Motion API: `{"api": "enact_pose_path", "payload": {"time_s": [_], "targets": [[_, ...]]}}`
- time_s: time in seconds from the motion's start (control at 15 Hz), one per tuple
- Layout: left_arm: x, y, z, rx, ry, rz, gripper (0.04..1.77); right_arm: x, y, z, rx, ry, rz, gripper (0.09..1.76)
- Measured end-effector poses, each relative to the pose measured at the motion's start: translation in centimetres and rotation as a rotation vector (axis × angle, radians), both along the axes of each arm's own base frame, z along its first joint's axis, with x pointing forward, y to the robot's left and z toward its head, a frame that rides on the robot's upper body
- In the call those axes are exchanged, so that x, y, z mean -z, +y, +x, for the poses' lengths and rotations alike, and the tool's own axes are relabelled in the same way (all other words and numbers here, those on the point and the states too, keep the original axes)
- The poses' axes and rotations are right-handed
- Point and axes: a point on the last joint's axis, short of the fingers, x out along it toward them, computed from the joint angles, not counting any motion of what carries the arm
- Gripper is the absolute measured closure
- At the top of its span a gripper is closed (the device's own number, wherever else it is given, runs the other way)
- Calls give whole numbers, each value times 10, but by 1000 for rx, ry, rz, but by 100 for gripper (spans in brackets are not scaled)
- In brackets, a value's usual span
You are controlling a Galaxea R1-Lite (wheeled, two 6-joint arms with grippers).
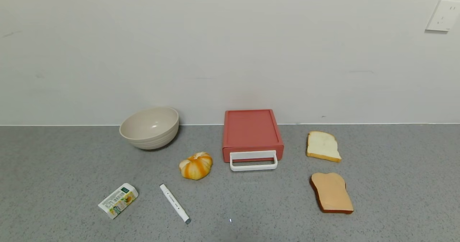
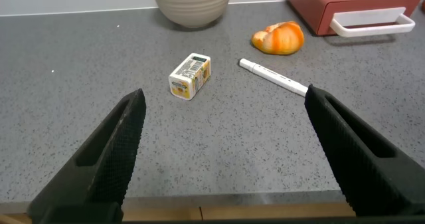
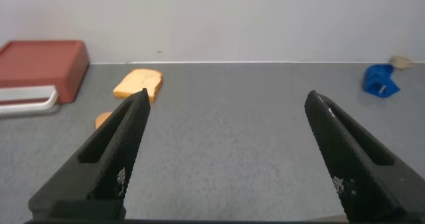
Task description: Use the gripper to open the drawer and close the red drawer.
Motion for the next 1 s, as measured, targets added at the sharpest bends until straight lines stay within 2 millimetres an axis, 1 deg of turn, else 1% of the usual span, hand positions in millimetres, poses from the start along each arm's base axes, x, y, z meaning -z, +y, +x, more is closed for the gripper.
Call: {"api": "enact_pose_path", "payload": {"time_s": [0.2,0.4,0.47,0.6,0.73,1.0], "targets": [[0,0,0,0,-1,-1,8,40,2,5,-93,39,-10,14],[0,0,0,0,-1,-1,8,73,3,18,-128,54,-26,14],[0,0,0,0,-2,-2,8,81,3,22,-158,43,-30,14],[0,0,0,0,-2,-2,8,96,4,27,-197,83,-15,14],[0,0,0,0,-2,-2,8,100,4,28,-199,98,-10,14],[0,0,0,0,-2,-1,8,101,4,28,-201,99,1,14]]}}
